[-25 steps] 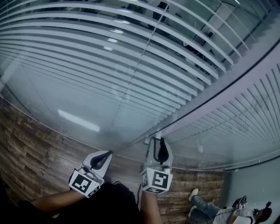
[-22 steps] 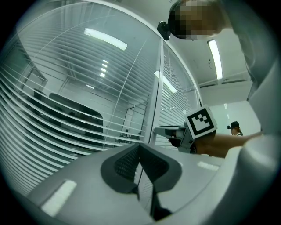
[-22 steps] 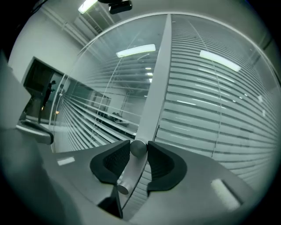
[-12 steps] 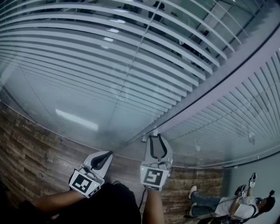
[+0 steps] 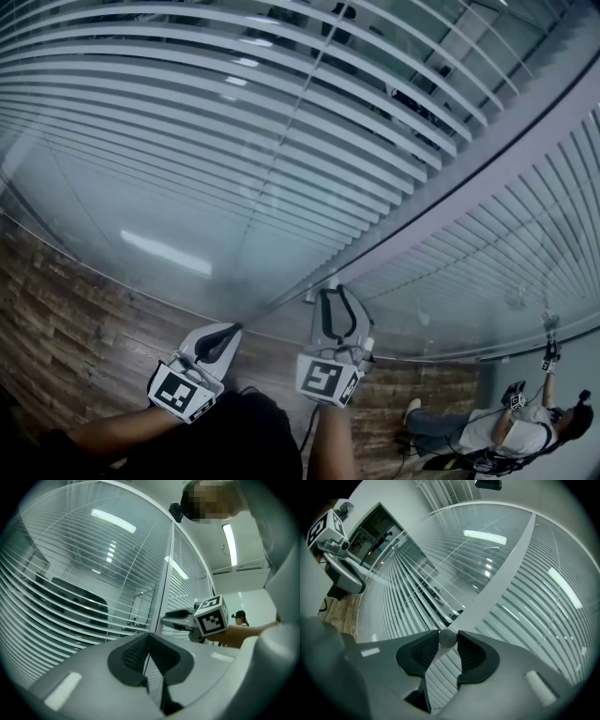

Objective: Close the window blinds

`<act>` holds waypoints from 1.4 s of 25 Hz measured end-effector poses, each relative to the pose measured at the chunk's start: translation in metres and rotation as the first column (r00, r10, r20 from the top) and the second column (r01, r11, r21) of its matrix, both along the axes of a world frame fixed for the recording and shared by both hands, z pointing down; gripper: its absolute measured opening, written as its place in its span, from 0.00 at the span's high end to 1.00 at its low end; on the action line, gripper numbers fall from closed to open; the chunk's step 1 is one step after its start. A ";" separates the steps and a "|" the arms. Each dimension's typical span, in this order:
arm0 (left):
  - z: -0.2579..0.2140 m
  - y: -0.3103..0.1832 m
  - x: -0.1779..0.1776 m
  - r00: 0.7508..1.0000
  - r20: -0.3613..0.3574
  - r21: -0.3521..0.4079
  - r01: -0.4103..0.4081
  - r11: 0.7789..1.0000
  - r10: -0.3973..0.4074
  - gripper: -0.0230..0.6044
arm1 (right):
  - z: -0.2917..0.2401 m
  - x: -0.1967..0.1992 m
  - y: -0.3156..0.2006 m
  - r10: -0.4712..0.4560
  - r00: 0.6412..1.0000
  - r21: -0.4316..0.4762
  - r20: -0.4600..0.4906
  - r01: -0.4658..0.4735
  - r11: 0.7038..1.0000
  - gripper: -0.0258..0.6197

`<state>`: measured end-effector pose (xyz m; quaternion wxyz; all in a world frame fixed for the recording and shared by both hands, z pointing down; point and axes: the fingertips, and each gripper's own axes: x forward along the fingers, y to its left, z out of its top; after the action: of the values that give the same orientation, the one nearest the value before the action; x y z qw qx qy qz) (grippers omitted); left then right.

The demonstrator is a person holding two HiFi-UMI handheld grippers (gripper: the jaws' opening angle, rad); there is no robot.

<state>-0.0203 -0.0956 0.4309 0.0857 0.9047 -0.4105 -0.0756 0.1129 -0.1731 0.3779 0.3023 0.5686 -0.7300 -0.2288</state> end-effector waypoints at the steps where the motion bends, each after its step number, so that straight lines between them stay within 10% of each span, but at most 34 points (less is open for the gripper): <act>1: 0.001 0.002 -0.001 1.000 -0.002 -0.001 -0.001 1.000 0.001 0.97 | 0.001 -0.002 0.002 0.000 1.000 0.001 -0.008 0.000 1.000 0.76; 17: 0.004 0.008 -0.001 1.000 0.021 0.016 -0.001 1.000 0.001 0.97 | 0.001 -0.002 0.006 0.015 1.000 -0.005 -0.023 -0.015 1.000 0.74; 21: 0.001 0.007 -0.002 1.000 0.022 0.009 0.008 1.000 -0.008 0.97 | -0.001 0.005 0.008 0.041 0.990 -0.015 0.134 -0.040 0.999 0.72; 27: 0.007 0.007 -0.001 0.999 0.031 0.013 -0.006 1.000 0.006 0.97 | -0.002 0.014 0.008 0.113 0.899 -0.029 0.424 -0.111 0.993 0.71; 35: 0.002 0.001 -0.001 0.999 0.044 0.009 -0.014 1.000 0.014 0.97 | 0.000 0.021 0.000 0.141 0.638 -0.112 0.757 -0.086 0.990 0.73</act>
<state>-0.0210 -0.0947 0.4332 0.0731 0.9094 -0.4055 -0.0569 0.1340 -0.1730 0.3777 -0.0009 0.6466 -0.7592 0.0749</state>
